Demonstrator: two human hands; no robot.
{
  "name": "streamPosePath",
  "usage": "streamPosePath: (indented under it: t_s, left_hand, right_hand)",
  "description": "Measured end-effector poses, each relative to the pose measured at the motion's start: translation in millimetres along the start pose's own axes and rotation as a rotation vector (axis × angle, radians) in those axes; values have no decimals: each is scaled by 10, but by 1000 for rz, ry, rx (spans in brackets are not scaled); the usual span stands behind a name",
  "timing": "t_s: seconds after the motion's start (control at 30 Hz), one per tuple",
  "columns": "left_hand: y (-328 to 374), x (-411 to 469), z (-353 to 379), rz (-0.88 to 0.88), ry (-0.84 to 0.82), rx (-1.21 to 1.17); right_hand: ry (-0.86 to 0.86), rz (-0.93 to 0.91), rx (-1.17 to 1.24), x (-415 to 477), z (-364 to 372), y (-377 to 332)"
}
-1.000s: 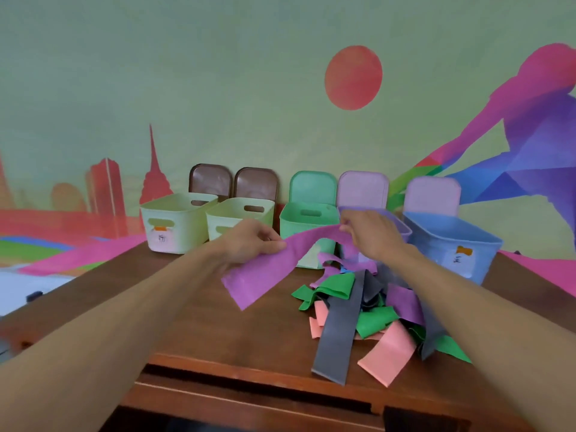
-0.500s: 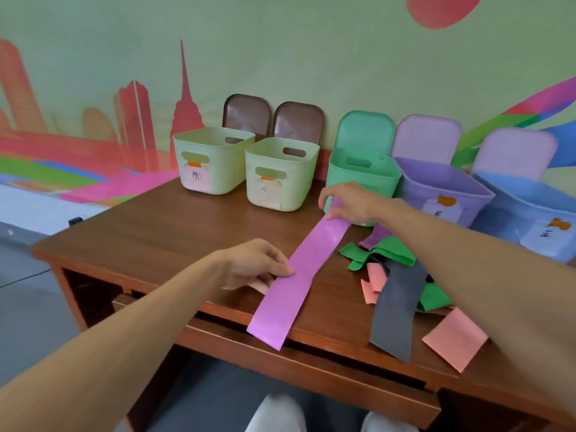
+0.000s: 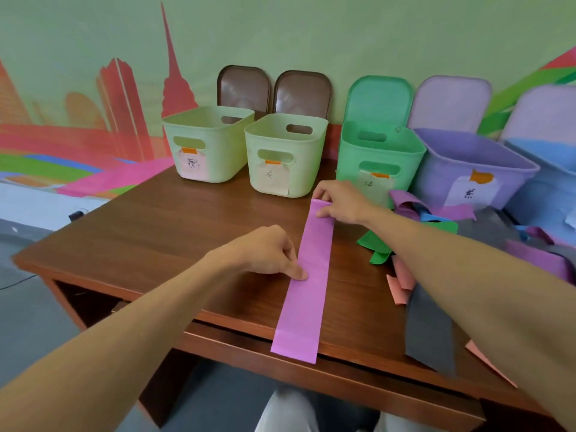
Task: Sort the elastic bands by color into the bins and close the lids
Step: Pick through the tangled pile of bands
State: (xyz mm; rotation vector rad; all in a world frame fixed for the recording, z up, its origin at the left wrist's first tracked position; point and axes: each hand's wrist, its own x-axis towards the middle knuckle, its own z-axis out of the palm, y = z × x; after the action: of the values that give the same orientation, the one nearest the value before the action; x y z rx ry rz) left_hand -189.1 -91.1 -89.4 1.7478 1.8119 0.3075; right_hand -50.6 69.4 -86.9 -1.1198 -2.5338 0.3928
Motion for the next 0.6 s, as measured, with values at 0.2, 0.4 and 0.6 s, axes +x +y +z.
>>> streamPosePath:
  t_s: [0.2,0.4,0.6]
  left_hand:
    - [-40,-8,14,37,106,42]
    - [92,-19,4,184,95,33]
    - [394,31,-10,290,159,-142]
  right_hand:
    - [23,75,-31,22,107,107]
    - [60,-26,-241,-92,-260,66]
    - [-124,-56,-366,-509,-953,115]
